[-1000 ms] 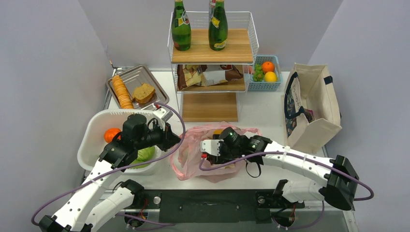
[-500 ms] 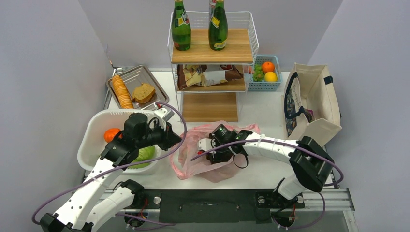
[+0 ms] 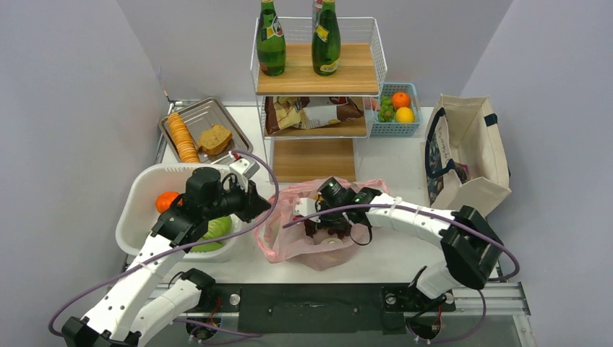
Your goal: Untie the knot of the grocery bags and take out the mixed food
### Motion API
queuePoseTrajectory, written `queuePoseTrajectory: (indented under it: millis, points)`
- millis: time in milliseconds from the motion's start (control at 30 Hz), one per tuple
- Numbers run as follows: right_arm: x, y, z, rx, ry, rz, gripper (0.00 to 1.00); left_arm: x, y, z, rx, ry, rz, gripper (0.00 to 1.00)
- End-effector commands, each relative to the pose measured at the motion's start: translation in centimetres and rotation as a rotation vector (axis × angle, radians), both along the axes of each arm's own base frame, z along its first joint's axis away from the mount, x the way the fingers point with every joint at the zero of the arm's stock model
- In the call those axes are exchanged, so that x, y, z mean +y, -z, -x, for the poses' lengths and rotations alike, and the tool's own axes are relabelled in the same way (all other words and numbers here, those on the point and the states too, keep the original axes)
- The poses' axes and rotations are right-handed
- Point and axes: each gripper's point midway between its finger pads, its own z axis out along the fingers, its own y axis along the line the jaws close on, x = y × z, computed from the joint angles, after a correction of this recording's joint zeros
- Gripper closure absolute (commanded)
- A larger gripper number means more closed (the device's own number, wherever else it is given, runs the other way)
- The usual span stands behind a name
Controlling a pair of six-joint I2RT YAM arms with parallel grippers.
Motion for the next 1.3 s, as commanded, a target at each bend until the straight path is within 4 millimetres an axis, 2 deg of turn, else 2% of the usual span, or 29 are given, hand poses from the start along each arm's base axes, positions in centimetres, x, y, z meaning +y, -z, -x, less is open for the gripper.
queuePoseTrajectory:
  millis: [0,233,500,633,767,800,833,900,967,1000,1033,1067,1100,1133,1167,1233,1267]
  points:
    - [2.9,-8.3,-0.1,-0.043,0.039,-0.264,1.0,-0.4,-3.1,-1.5,-0.104,-0.009,0.044,1.0]
    - [2.5,-13.6,0.8,-0.086,0.056,-0.404,1.0,0.0,-3.3,-1.8,-0.12,-0.025,0.024,1.0]
    - [2.3,-20.6,2.8,-0.108,0.058,-0.615,1.0,0.9,-3.4,-2.6,-0.137,-0.075,0.005,1.0]
    - [0.8,-24.3,3.7,-0.16,0.087,-0.709,1.0,0.9,-3.5,-2.7,-0.147,-0.065,-0.004,1.0]
    - [-1.1,-30.0,4.3,-0.237,0.175,-0.869,1.0,1.3,-3.2,-2.8,-0.157,-0.057,-0.044,1.0]
    - [-1.6,-30.8,4.2,-0.25,0.201,-0.893,1.0,1.3,-3.2,-2.8,-0.158,-0.056,-0.047,1.0]
    - [-2.6,-32.5,4.1,-0.277,0.261,-0.941,1.0,1.2,-3.2,-2.7,-0.155,-0.05,-0.049,1.0]
    - [-4.6,-34.4,3.7,-0.313,0.367,-1.002,1.0,1.0,-3.4,-2.6,-0.157,-0.031,-0.049,1.0]
    - [-6.9,-35.3,3.2,-0.325,0.471,-1.038,1.0,0.9,-3.4,-2.4,-0.162,-0.004,-0.056,1.0]
    - [-8.7,-35.0,2.3,-0.332,0.576,-1.036,1.0,0.8,-3.4,-2.4,-0.163,0.002,-0.056,1.0]
    - [-10.1,-35.1,2.2,-0.351,0.629,-1.044,1.0,0.8,-3.3,-2.5,-0.164,0.005,-0.057,1.0]
    - [-12.1,-34.5,1.5,-0.371,0.738,-1.031,1.0,0.7,-3.3,-2.5,-0.162,0.006,-0.057,1.0]
    - [-13.3,-34.0,1.6,-0.38,0.796,-1.035,1.0,0.6,-3.2,-2.5,-0.16,0.009,-0.056,1.0]
    - [-14.9,-32.7,1.3,-0.371,0.911,-1.03,1.0,0.5,-3.2,-2.5,-0.16,0.013,-0.052,1.0]
    - [-15.8,-32.3,1.5,-0.368,0.964,-1.041,1.0,0.4,-3.3,-2.5,-0.16,0.018,-0.048,1.0]
    - [-18.7,-30.8,0.5,-0.373,1.163,-1.051,1.0,0.3,-3.2,-2.4,-0.157,0.027,-0.043,1.0]
    - [-19.3,-30.6,0.1,-0.368,1.218,-1.068,1.0,0.3,-3.2,-2.3,-0.157,0.028,-0.043,1.0]
